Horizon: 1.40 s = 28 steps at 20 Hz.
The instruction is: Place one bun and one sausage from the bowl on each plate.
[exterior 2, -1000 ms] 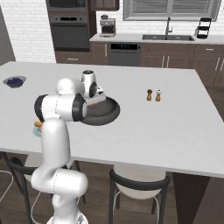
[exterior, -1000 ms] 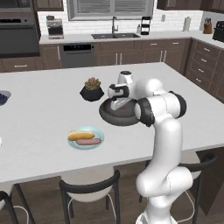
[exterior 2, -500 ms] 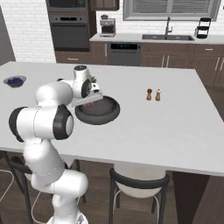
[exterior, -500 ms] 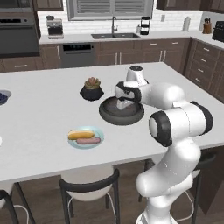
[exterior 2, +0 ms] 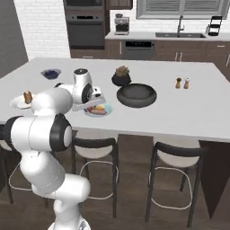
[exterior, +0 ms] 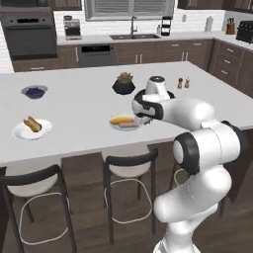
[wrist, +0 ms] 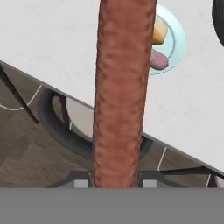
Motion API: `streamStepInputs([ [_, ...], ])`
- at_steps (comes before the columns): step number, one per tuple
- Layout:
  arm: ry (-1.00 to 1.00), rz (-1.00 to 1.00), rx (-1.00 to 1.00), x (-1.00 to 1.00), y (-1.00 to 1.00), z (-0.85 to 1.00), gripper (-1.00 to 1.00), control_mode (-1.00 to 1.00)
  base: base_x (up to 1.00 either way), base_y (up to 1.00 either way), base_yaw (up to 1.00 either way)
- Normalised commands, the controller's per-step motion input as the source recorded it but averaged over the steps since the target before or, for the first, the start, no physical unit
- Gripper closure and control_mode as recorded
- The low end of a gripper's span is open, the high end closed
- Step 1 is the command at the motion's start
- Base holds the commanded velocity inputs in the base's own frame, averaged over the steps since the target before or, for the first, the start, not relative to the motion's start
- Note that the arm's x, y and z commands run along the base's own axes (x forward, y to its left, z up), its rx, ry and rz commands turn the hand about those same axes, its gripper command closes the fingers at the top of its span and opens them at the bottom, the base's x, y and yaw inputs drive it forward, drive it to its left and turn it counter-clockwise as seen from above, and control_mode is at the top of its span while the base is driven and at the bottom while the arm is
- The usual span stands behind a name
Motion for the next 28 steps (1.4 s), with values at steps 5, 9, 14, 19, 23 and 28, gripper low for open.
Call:
streamStepInputs([
  [5, 0.00, 0.00, 0.00, 0.00, 0.00, 0.00, 1.00, 1.00, -0.36, 1.00, -0.05],
  [9, 0.00, 0.00, 0.00, 0.00, 0.00, 0.00, 1.00, 1.00, 0.24, 1.00, -0.05],
  [14, 0.00, 0.00, 0.00, 0.00, 0.00, 0.00, 1.00, 1.00, 0.79, 1.00, 0.00],
  [19, 0.00, 0.00, 0.00, 0.00, 0.00, 0.00, 1.00, 1.00, 0.96, 0.64, 0.02],
  [23, 0.06, 0.00, -0.02, 0.51, 0.16, 0.00, 1.00, -1.00, 0.18, 0.08, 0.00],
  [28, 0.15, 0.00, -0.06, 0.44, 0.30, -0.30, 1.00, -1.00, 0.00, 0.00, 0.00],
])
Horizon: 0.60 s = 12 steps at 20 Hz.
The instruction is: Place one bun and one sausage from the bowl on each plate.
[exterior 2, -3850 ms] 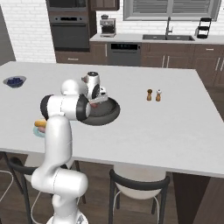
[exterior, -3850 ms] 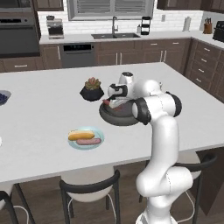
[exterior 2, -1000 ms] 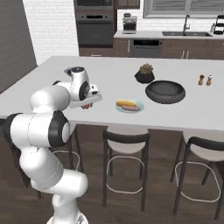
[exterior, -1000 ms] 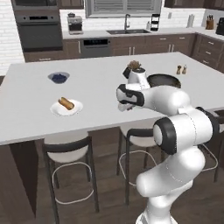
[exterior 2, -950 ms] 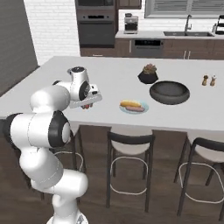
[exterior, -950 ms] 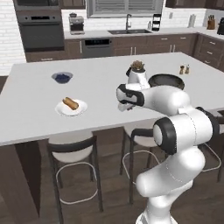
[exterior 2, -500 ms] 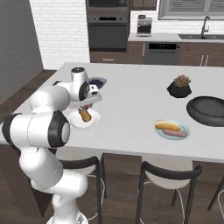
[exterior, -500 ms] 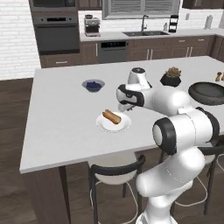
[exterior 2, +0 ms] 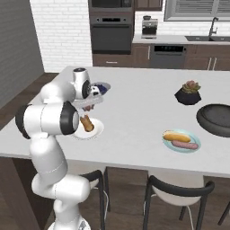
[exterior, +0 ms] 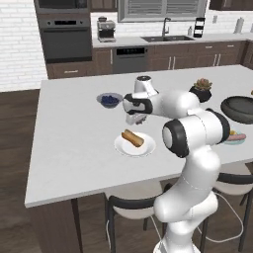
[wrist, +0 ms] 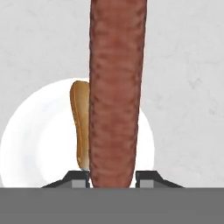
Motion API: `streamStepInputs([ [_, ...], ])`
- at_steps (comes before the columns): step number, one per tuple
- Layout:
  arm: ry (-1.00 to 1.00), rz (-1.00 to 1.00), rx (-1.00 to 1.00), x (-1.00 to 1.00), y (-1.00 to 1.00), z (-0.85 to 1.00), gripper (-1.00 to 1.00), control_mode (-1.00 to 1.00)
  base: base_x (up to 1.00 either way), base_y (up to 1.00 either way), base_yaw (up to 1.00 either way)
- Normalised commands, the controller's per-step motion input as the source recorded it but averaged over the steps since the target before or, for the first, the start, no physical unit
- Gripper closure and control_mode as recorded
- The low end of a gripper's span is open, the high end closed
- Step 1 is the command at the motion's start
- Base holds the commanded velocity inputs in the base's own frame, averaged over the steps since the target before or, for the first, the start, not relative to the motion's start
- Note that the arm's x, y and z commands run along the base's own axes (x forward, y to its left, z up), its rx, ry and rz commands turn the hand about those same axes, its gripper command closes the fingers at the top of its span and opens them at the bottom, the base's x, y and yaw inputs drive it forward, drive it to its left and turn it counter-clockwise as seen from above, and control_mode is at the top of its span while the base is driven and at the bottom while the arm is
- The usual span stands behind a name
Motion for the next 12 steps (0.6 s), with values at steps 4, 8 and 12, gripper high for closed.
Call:
streamStepInputs([
  [4, 0.08, 0.04, 0.00, -0.76, 0.09, -0.61, 1.00, -1.00, 0.00, 0.00, 0.00],
  [8, 0.00, 0.01, 0.00, -1.00, 0.05, -0.58, 1.00, -1.00, 0.00, 0.00, 0.00],
  [12, 0.00, 0.00, 0.00, -0.22, 0.54, -0.11, 1.00, -1.00, 0.00, 0.00, 0.00],
])
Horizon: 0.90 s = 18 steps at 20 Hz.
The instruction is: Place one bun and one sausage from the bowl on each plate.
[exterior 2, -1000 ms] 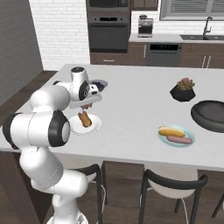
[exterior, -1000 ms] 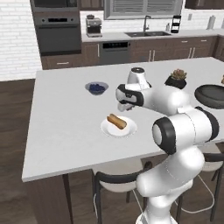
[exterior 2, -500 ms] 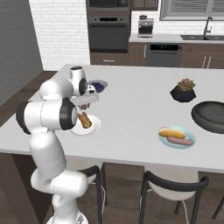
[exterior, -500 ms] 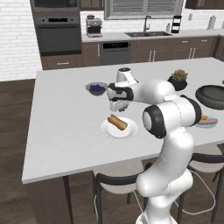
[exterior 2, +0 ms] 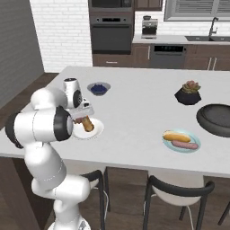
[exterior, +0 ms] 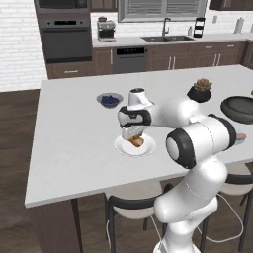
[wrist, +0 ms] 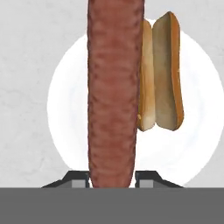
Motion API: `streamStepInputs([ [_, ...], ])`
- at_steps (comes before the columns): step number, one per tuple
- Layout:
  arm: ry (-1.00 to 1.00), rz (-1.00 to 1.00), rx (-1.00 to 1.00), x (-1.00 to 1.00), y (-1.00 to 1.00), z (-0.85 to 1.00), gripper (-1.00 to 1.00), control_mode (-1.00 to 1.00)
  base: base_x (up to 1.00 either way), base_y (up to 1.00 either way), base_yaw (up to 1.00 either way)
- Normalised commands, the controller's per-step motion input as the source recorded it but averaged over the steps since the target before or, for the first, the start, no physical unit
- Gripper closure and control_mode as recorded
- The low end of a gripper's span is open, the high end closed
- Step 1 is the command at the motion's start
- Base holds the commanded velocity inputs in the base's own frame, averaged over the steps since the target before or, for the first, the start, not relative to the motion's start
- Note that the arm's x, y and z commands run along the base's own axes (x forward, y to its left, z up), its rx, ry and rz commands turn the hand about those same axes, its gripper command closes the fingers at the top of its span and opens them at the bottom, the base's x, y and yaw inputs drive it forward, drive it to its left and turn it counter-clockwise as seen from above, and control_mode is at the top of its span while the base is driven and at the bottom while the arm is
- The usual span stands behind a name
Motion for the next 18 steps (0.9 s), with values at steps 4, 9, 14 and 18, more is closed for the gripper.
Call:
streamStepInputs([
  [4, 0.00, 0.00, 0.00, 0.08, 0.66, -0.29, 1.00, -1.00, 0.00, 0.00, 0.00],
  [9, 0.00, 0.00, 0.00, 0.00, 0.04, -0.54, 1.00, -1.00, 0.00, 0.00, 0.00],
  [14, -0.02, 0.00, 0.00, 0.00, -0.29, -0.32, 1.00, -1.00, 0.00, 0.00, 0.00],
  [18, -0.09, 0.00, 0.00, 0.00, -0.37, -0.05, -1.00, -1.00, 0.00, 0.00, 0.00],
])
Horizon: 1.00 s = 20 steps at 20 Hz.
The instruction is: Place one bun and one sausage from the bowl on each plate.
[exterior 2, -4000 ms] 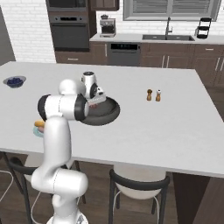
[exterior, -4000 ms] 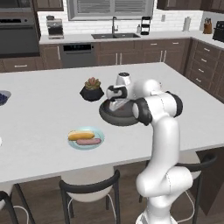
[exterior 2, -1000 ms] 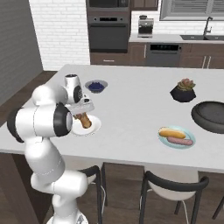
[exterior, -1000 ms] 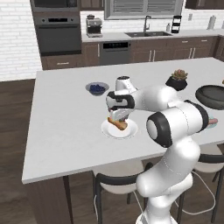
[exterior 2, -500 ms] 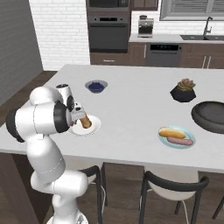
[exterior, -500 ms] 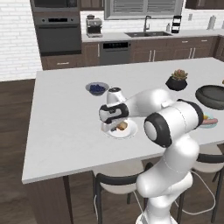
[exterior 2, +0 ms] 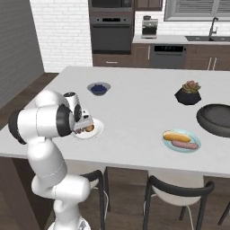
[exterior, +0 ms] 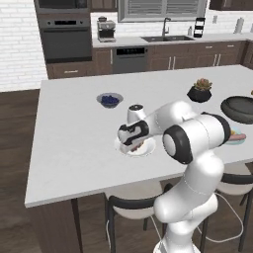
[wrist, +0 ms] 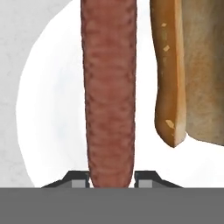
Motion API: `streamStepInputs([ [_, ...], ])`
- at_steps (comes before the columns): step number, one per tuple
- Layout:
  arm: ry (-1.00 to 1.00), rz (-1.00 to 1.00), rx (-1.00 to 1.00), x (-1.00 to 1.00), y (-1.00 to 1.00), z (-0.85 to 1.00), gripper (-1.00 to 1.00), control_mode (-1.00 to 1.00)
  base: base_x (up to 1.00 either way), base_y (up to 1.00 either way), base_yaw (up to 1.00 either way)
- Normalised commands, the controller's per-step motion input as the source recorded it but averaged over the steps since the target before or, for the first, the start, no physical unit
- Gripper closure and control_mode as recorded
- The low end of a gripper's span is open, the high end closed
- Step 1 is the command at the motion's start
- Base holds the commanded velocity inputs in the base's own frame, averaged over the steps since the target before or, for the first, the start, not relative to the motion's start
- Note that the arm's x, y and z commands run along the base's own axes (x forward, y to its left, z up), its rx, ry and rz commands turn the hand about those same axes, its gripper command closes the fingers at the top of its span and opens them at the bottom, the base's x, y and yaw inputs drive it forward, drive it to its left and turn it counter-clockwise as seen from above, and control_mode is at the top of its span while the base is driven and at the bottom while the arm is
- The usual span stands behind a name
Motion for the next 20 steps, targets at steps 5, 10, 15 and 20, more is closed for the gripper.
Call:
streamStepInputs([
  [5, -0.01, 0.00, 0.00, 0.04, -0.01, 0.00, -1.00, -1.00, 0.00, 0.00, 0.00],
  [10, -0.07, 0.00, 0.01, 0.00, -0.08, 0.09, -1.00, -1.00, 0.00, 0.00, 0.00],
  [15, -0.23, 0.00, 0.05, -0.29, -0.22, 0.50, -1.00, -1.00, 0.00, 0.00, 0.00],
  [20, -0.69, 0.00, 0.04, -0.82, -0.24, 0.51, -1.00, -1.00, 0.00, 0.00, 0.00],
])
